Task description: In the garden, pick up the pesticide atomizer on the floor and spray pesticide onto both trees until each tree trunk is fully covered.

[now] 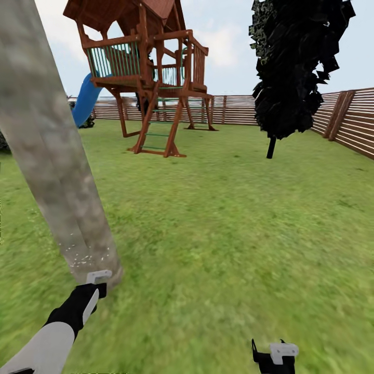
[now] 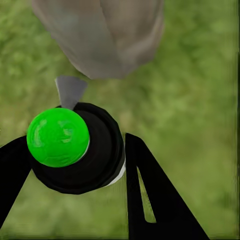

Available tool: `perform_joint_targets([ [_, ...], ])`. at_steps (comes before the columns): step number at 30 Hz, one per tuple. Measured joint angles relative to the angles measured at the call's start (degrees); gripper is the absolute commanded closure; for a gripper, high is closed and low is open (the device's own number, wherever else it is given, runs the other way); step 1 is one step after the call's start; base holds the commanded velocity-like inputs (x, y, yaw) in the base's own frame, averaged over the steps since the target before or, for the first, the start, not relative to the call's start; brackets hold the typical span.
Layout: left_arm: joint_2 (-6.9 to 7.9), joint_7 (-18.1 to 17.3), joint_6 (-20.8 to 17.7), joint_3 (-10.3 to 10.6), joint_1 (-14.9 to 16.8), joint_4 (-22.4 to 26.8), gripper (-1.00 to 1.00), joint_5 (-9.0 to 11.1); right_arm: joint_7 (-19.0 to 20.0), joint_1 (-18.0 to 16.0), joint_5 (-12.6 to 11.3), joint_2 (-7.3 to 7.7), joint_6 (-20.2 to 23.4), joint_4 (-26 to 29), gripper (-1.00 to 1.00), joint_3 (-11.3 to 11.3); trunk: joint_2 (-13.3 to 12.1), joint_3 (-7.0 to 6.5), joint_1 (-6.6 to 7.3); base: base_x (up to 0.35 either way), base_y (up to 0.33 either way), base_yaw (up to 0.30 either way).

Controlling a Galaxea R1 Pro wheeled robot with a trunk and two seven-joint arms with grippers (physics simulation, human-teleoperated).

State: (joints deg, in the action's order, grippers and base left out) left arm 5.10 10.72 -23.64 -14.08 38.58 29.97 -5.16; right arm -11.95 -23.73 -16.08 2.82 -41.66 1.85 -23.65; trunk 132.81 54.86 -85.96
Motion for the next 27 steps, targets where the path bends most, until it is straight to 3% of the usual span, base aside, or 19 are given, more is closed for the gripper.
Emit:
perform_joint_targets([
  [9, 0.00, 0.0, 0.0, 0.0, 0.0, 0.0, 1.00, 0.0, 0.0, 0.0, 0.0, -0.04, 0.0, 0.0, -1.00, 0.0, 0.0, 0.00, 0.00, 0.068, -0.268, 0.270],
  [19, 0.00, 0.0, 0.0, 0.0, 0.0, 0.0, 1.00, -0.1, 0.0, 0.0, 0.0, -0.04, 0.0, 0.0, -1.00, 0.0, 0.0, 0.00, 0.00, 0.234, -0.195, 0.029],
  [27, -0.06, 0.0, 0.0, 0.0, 0.0, 0.0, 1.00, 0.0, 0.0, 0.0, 0.0, -0.10, 0.0, 0.0, -1.00, 0.0, 0.0, 0.00, 0.00, 0.159, -0.230, 0.250],
])
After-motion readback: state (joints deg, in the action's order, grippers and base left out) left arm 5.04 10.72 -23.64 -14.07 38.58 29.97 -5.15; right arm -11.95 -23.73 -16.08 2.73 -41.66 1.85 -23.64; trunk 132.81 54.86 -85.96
